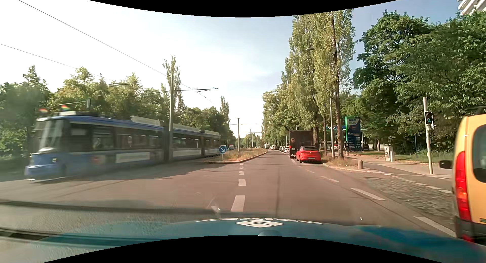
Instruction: Follow the waypoints while adhering to traffic rules and regulations
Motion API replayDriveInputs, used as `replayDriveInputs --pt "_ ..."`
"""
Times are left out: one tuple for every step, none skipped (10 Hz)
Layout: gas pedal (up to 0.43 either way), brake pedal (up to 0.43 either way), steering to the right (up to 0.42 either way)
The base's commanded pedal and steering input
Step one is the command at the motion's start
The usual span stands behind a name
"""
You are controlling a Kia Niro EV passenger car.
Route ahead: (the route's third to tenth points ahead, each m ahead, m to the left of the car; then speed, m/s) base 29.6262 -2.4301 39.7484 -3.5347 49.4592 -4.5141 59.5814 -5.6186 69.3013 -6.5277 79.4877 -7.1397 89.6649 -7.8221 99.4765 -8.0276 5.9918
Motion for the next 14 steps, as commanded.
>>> replayDriveInputs --pt "0.559 0.0 0.12" --pt "0.559 0.0 0.119" --pt "0.559 0.0 0.117" --pt "0.559 0.0 0.098" --pt "0.559 0.0 0.07" --pt "0.571 0.0 0.051" --pt "0.571 0.0 0.028" --pt "0.579 0.0 0.002" --pt "0.622 0.0 -0.014" --pt "0.63 0.0 -0.035" --pt "0.63 0.0 -0.05" --pt "0.63 0.0 -0.05" --pt "0.642 0.0 -0.043" --pt "0.642 0.0 -0.029"
